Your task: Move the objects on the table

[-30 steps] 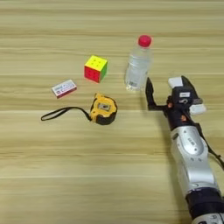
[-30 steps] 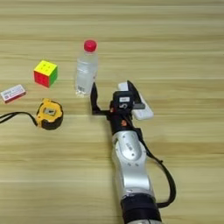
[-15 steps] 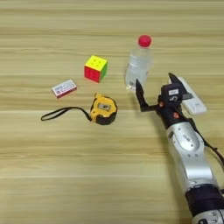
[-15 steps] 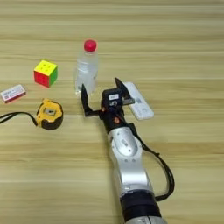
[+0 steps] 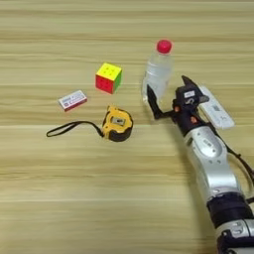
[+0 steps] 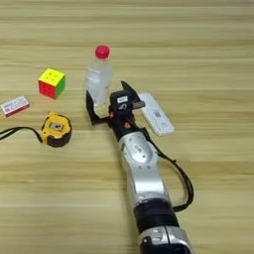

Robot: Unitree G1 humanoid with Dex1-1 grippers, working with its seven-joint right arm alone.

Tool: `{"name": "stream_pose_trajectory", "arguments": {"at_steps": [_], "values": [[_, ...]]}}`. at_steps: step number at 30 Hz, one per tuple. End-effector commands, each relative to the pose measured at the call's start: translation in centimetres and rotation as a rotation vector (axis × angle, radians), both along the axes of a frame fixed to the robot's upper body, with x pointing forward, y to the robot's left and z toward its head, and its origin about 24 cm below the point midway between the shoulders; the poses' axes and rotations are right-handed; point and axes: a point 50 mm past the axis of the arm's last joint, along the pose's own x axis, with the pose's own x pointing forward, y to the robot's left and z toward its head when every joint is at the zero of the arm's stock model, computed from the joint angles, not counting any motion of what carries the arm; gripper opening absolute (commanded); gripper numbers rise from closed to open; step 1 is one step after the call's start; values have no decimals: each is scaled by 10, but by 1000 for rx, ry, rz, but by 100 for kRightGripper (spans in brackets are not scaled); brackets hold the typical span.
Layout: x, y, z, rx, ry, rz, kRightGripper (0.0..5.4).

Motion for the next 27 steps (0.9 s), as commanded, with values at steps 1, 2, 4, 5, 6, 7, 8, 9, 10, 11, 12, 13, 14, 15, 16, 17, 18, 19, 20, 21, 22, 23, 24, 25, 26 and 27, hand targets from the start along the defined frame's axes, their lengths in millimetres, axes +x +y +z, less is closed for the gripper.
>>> {"name": "stream_pose_trajectory", "arguments": {"at_steps": [1,2,4,5,6,7,8,9,10,11,12,13,14,15,16,17,18,19,20,21,22,23,24,25,26,27], "values": [[20,4,33,0,-110,30,536],[21,4,33,-1,-110,34,536],[23,5,34,-1,-110,38,536],[24,5,34,1,-109,40,536],[26,5,35,2,-107,41,536],[28,5,35,3,-104,43,536],[29,6,35,3,-103,44,536],[30,6,35,2,-101,46,536],[31,6,35,2,-101,48,536],[33,6,36,2,-99,49,536],[35,7,36,3,-98,50,536],[37,8,36,4,-96,51,536],[39,8,37,4,-94,51,536],[40,8,37,6,-91,51,536],[42,9,37,6,-89,51,536],[43,9,37,7,-88,51,536],[45,9,37,7,-86,51,536],[47,9,38,8,-82,51,536],[49,9,38,7,-79,50,536],[50,10,38,7,-77,50,536],[52,10,38,5,-75,50,536],[54,10,38,4,-72,51,536],[55,11,38,3,-70,51,536],[56,11,39,2,-69,53,536],[57,11,39,1,-68,54,536],[59,12,40,1,-68,55,536]]}}
